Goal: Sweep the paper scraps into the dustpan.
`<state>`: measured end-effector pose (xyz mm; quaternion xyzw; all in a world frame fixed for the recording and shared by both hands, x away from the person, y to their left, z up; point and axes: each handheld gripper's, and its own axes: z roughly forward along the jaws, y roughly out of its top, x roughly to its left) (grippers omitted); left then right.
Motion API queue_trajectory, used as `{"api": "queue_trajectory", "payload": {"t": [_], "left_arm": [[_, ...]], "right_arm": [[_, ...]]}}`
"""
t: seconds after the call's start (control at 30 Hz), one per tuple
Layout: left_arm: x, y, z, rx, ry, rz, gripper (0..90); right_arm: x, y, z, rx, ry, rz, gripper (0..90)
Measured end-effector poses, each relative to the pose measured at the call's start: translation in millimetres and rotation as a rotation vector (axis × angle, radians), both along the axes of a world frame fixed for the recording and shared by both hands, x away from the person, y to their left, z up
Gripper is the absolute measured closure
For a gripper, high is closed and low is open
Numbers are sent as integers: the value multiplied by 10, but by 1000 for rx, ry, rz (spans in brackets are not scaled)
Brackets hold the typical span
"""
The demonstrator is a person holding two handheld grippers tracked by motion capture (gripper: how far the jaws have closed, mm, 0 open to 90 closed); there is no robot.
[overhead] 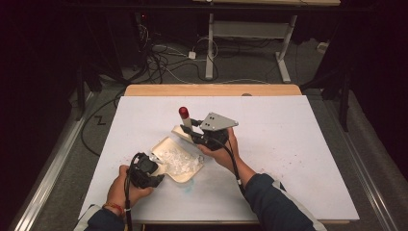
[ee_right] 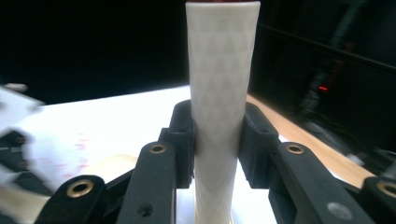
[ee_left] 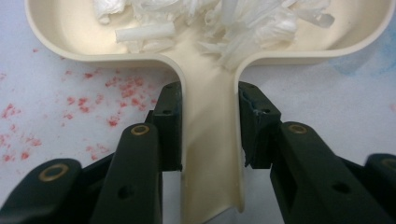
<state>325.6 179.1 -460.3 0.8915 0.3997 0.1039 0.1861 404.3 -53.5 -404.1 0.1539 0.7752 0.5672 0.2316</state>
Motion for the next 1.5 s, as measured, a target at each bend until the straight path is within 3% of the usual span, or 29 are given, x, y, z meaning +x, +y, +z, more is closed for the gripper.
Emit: {"api": "queue_trajectory", "payload": {"t": [0.07, 0.13, 0.33, 0.5, 0.57, 0.83, 0.9, 0.97, 1.07, 1.2, 1.3, 1.37, 1.5], "left_arm": [[3, 6, 0, -2, 3, 2, 630], [4, 12, -2, -12, 9, 8, 630], [3, 10, -3, -11, 9, 8, 631], [-7, 0, -2, -5, 1, 6, 632], [-8, 4, 1, -5, 5, 4, 632], [-17, 7, -5, -9, 2, 4, 632], [-19, 6, -3, -6, 2, 3, 632], [-24, 2, -3, -6, 0, 5, 632], [-35, -2, -6, -9, 0, 11, 631], [-38, -7, -8, -11, 1, 18, 632], [-42, -11, -9, -13, 3, 24, 632], [-40, -16, -6, -12, 6, 28, 632], [-42, -25, -2, -9, 5, 31, 632]], "right_arm": [[-28, 21, 7, 6, 6, 23, 702], [-96, 77, 35, 8, 12, 103, 702], [-165, 90, 133, 46, 13, 171, 702], [-222, 14, 261, 70, -17, 126, 702], [-224, -31, 315, 72, -25, 80, 702], [-283, -324, 436, 89, -10, -35, 702], [-331, -468, 448, 59, 11, -81, 701], [-351, -517, 441, 41, 9, -91, 702], [-429, -699, 365, -46, -11, -159, 701], [-413, -810, 264, -67, 10, -205, 701], [-415, -826, 161, -83, 20, -222, 702], [-451, -779, 134, -84, 28, -204, 701], [-611, -501, 113, -92, 37, -137, 701]]}}
